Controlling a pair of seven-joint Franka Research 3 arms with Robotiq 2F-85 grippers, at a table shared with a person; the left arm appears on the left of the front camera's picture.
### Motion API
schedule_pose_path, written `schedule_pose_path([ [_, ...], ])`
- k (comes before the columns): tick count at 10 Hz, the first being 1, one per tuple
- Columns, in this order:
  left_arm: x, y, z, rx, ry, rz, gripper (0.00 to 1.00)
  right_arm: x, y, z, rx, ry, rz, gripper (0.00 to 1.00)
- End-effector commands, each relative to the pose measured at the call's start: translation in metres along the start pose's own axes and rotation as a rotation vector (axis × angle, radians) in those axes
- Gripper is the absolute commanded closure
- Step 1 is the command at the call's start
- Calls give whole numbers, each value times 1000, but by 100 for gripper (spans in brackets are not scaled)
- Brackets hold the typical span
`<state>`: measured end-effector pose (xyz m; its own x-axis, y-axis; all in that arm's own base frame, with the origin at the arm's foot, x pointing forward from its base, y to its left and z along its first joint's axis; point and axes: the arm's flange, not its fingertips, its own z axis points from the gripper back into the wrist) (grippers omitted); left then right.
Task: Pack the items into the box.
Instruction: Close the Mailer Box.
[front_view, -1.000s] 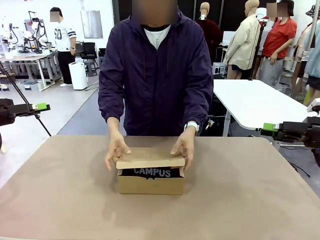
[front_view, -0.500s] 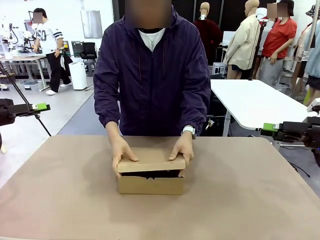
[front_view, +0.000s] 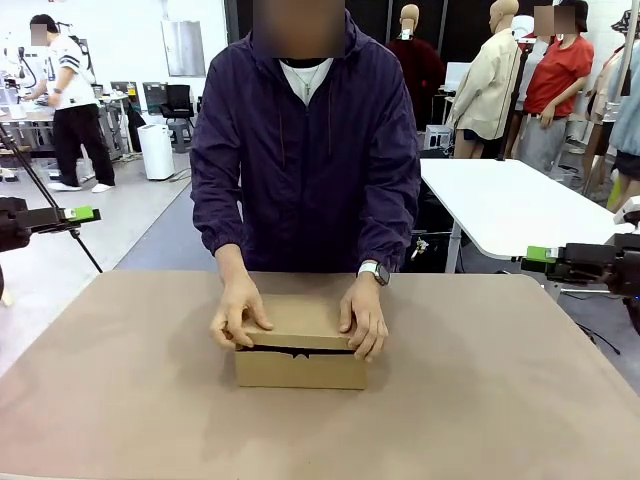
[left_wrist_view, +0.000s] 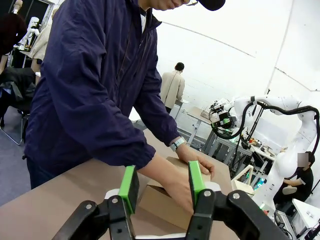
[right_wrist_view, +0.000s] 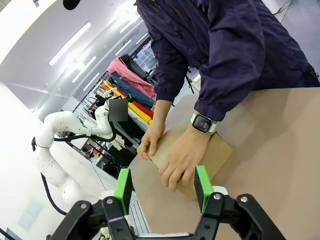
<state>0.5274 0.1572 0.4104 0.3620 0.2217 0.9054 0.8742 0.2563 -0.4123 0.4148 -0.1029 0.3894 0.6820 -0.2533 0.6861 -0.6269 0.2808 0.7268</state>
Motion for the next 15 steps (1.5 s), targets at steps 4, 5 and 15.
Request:
schedule_pose_path([
  [4, 0, -6, 0, -4, -7, 4, 45, 5, 3, -1, 10, 2, 10, 32],
  [5, 0, -6, 0, -4, -7, 4, 45, 5, 3, -1, 10, 2, 10, 32],
  [15, 0, -6, 0, -4, -7, 4, 45, 5, 3, -1, 10, 2, 10, 32],
])
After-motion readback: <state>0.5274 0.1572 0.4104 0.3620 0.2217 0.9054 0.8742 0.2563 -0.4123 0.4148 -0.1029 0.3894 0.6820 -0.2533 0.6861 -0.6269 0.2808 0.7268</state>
